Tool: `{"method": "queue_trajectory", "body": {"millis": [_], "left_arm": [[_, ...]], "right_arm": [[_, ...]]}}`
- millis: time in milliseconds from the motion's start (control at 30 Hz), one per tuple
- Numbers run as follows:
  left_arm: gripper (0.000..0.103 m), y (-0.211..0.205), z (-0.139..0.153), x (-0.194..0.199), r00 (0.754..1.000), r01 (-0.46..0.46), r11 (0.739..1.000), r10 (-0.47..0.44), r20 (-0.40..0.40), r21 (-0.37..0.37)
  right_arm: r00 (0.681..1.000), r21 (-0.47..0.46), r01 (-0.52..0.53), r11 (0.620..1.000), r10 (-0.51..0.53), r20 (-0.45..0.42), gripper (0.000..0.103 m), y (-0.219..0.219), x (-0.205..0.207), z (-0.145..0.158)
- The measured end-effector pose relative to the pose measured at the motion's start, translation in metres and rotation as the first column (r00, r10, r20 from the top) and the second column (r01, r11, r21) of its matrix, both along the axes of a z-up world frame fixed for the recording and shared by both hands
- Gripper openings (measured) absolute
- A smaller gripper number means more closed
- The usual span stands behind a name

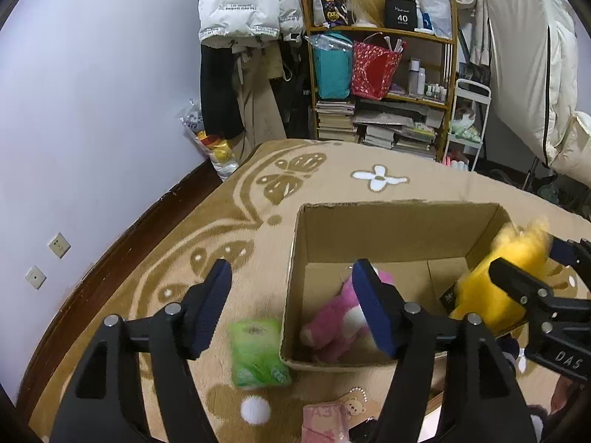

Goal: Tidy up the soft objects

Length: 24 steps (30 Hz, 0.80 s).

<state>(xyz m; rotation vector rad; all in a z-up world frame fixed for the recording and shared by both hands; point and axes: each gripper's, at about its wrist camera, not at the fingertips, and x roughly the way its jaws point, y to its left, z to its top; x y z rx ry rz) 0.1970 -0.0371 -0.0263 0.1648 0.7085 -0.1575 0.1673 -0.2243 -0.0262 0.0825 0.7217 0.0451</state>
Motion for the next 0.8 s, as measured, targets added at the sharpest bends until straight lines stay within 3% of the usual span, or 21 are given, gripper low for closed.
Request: {"method": "queue_trajectory", "body": {"millis": [100,333,533,800], "left_arm": [[0.073,0.002,0.001,-0.003,1.000,-0.006,1.000,0.006,-0.002,0.004],[0.096,0.019,0.002,-0.011,0.999,-0.042,0.999,0.042,-0.008,0.005],[0.100,0.042,-0.012,-0.015,0.995,-0.075,0.997,0.076,-0.071,0.017],[0.100,0.056,-0.044,-0.013,0.977,-0.082,0.992,0.100,-0.188,0.099]], "right_arm": [[1.000,0.012,0.011,1.000,-0.011,-0.003,0.093,-0.004,-0.003,0.001],[0.999,0.051,0.034,0.998,-0.034,-0.007,0.103,-0.011,-0.010,0.007],[0.999,0.043,0.046,0.998,-0.045,-0.006,0.103,-0.013,-0.021,0.008],[0.998,0.070,0.066,0.995,-0.066,-0.003,0.103,-0.025,-0.032,0.006]]}}
